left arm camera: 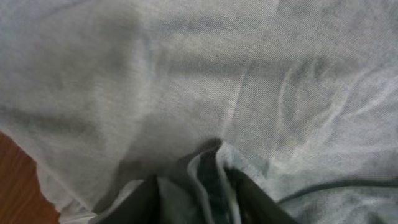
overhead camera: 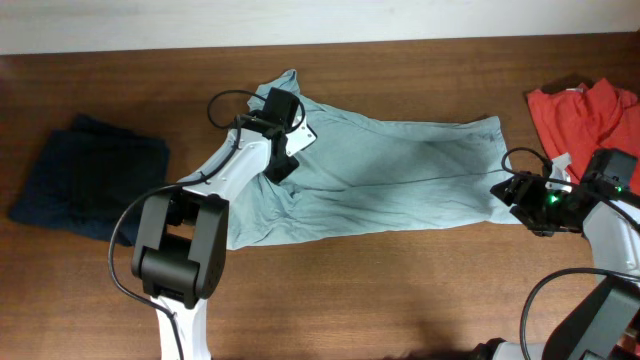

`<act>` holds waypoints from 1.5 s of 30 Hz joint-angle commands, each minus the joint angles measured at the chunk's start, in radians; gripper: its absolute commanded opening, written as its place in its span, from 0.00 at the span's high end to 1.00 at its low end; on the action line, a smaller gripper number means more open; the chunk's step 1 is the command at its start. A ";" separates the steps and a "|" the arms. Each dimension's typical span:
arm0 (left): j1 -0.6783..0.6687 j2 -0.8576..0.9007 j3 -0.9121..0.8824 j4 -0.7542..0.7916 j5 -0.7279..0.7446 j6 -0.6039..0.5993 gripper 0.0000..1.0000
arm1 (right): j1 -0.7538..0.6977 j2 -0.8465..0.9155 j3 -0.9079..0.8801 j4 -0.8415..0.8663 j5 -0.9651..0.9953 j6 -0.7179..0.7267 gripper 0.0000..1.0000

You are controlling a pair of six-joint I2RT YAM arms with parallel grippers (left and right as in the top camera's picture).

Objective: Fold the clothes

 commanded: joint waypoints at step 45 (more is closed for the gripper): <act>0.036 0.003 0.232 -0.294 0.011 -0.245 0.51 | 0.010 -0.018 0.011 -0.025 0.017 -0.015 0.32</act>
